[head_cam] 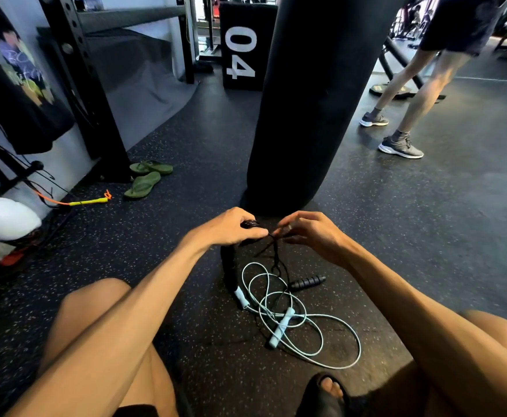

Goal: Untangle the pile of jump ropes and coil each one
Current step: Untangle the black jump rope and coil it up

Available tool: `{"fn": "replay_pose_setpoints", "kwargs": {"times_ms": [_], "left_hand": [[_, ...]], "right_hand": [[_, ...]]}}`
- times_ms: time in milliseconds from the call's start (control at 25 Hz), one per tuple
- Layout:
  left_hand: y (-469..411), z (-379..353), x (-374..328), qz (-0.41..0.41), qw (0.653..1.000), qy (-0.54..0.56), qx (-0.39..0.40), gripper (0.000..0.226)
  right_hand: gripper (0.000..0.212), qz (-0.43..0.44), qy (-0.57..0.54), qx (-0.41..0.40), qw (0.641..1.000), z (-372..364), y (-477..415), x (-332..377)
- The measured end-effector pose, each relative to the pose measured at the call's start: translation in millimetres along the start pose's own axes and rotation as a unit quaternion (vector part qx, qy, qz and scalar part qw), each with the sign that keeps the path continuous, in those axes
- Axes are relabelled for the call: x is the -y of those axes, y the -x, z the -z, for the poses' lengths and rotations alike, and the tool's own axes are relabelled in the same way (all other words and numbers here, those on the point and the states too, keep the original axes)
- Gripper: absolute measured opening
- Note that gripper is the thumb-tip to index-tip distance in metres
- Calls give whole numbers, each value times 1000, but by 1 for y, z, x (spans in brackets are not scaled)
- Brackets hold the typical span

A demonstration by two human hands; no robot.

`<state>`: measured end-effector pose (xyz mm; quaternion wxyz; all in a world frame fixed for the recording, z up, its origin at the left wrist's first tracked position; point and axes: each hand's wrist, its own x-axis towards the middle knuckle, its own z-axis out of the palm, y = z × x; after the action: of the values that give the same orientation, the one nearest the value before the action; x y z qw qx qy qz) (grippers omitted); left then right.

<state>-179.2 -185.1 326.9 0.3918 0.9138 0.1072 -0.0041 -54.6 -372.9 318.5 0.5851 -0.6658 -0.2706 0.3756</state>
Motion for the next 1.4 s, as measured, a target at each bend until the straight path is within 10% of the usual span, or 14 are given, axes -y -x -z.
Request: {"fn": "replay_pose_setpoints", "kwargs": {"times_ms": [160,400,880,1400], "left_hand": [[2,-2,3,41,946,321,-28,42],[1,5,6,115,846,510,-101,40],[9,40,37,166,761,561,-281,31],[20,49,60,162,742,560,-330,29]], "right_hand": [[20,-54,-40,27,997,-11,5,-11],[18,-19,-47,14,999,-23,5,-13],[14,109,167,-246,948,48,-5,-12],[33,-101,253,-451,850,110,5,-46]]}}
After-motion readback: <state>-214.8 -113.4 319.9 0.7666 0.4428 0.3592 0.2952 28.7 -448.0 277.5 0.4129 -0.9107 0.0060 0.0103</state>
